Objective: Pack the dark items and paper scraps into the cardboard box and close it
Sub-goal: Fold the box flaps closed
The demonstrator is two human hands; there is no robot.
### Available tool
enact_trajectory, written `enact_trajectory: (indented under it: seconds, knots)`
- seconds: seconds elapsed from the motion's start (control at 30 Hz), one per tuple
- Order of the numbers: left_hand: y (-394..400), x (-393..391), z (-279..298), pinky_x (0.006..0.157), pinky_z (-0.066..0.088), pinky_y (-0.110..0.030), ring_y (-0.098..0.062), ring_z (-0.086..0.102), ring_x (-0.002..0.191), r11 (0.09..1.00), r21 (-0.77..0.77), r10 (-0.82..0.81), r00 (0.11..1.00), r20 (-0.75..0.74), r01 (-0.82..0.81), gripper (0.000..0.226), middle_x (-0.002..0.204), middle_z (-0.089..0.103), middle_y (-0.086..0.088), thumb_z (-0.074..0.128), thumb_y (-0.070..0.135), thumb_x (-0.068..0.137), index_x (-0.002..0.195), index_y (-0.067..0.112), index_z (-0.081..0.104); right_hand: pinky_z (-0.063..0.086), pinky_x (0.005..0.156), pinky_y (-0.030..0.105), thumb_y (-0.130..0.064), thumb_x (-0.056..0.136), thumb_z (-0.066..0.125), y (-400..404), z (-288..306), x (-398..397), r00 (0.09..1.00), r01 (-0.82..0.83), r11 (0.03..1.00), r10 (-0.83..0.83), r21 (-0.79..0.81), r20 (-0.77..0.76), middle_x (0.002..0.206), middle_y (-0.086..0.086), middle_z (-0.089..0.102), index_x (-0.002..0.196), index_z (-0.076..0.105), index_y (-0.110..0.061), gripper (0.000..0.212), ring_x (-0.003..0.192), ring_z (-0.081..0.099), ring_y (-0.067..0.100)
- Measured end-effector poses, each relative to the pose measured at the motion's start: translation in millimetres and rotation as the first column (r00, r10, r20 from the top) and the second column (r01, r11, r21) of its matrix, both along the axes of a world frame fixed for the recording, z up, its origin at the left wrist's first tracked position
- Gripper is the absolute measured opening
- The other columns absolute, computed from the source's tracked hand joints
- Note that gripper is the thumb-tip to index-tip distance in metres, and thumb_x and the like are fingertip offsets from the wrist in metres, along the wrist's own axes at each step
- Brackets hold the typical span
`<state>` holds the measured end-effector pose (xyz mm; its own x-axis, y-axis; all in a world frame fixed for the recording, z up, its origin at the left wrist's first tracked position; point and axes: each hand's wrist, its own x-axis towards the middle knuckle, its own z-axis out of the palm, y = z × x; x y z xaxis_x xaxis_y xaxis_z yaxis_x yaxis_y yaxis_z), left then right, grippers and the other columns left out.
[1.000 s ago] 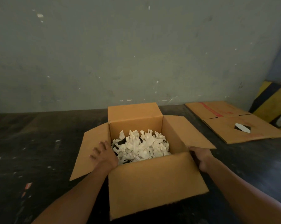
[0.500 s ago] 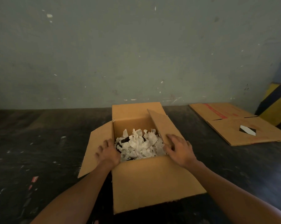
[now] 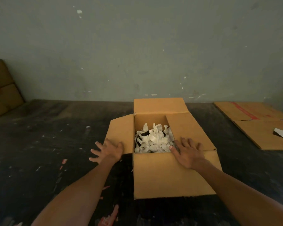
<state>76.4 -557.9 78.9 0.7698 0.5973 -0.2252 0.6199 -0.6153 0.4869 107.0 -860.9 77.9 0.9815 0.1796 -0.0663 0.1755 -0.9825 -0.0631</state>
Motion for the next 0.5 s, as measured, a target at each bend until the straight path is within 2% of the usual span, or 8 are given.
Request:
enact_trajectory:
  seconds: [0.07, 0.13, 0.17, 0.23, 0.3, 0.5]
  knots:
    - [10, -2, 0, 0.11, 0.023, -0.064, -0.049, 0.018, 0.139, 0.973, -0.179, 0.14, 0.99, -0.029, -0.143, 0.088, 0.158, 0.01, -0.019, 0.048, 0.067, 0.084, 0.151, 0.022, 0.014, 0.004, 0.114, 0.061, -0.068, 0.09, 0.003, 0, 0, -1, 1.0, 0.002, 1.0, -0.002, -0.006, -0.002, 0.162, 0.0, 0.008, 0.151, 0.013, -0.035, 0.07, 0.147, 0.003, 0.027]
    - [18, -5, 0, 0.1, 0.043, -0.055, -0.042, 0.044, 0.122, 0.919, -0.334, 0.225, 0.974, 0.002, -0.211, 0.081, 0.144, 0.034, -0.021, 0.056, 0.056, 0.084, 0.145, 0.015, 0.022, 0.006, 0.114, 0.06, -0.068, 0.09, 0.004, 1, 2, -1, 1.0, 0.006, 1.0, -0.006, -0.012, -0.013, 0.162, 0.0, 0.008, 0.151, 0.014, -0.036, 0.069, 0.147, 0.004, 0.027]
    - [21, -8, 3, 0.096, 0.048, -0.051, -0.039, 0.051, 0.114, 0.904, -0.369, 0.247, 0.968, 0.044, -0.214, 0.073, 0.136, 0.043, -0.02, 0.058, 0.049, 0.085, 0.141, 0.012, 0.027, 0.006, 0.114, 0.06, -0.068, 0.09, 0.004, 1, 2, -1, 1.0, 0.007, 1.0, -0.007, -0.016, -0.018, 0.162, -0.001, 0.008, 0.151, 0.015, -0.036, 0.069, 0.147, 0.004, 0.027]
    - [27, -13, 12, 0.095, 0.048, -0.05, -0.038, 0.055, 0.11, 0.913, -0.356, 0.265, 0.953, 0.147, -0.199, 0.065, 0.131, 0.05, -0.019, 0.059, 0.037, 0.086, 0.139, 0.012, 0.032, 0.006, 0.114, 0.06, -0.067, 0.091, 0.005, 2, 3, -2, 1.0, 0.011, 1.0, -0.011, -0.017, -0.019, 0.162, -0.001, 0.007, 0.151, 0.015, -0.036, 0.068, 0.147, 0.004, 0.027]
    - [31, -16, 24, 0.098, 0.046, -0.048, -0.039, 0.054, 0.115, 0.934, -0.307, 0.262, 0.935, 0.24, -0.183, 0.061, 0.132, 0.052, -0.019, 0.057, 0.031, 0.087, 0.141, 0.014, 0.036, 0.006, 0.114, 0.059, -0.067, 0.091, 0.006, 2, 4, -4, 1.0, 0.013, 1.0, -0.014, -0.015, -0.02, 0.162, -0.001, 0.007, 0.151, 0.014, -0.036, 0.067, 0.148, 0.003, 0.026]
    - [23, -13, 73, 0.095, 0.045, -0.043, -0.035, 0.055, 0.117, 0.971, -0.22, 0.185, 0.865, 0.467, -0.089, 0.051, 0.133, 0.055, -0.015, 0.055, 0.025, 0.093, 0.141, 0.017, 0.043, 0.007, 0.115, 0.058, -0.066, 0.092, 0.006, 2, 7, -6, 1.0, 0.01, 1.0, -0.01, -0.019, -0.026, 0.162, 0.0, 0.007, 0.151, 0.013, -0.036, 0.067, 0.148, 0.003, 0.026]
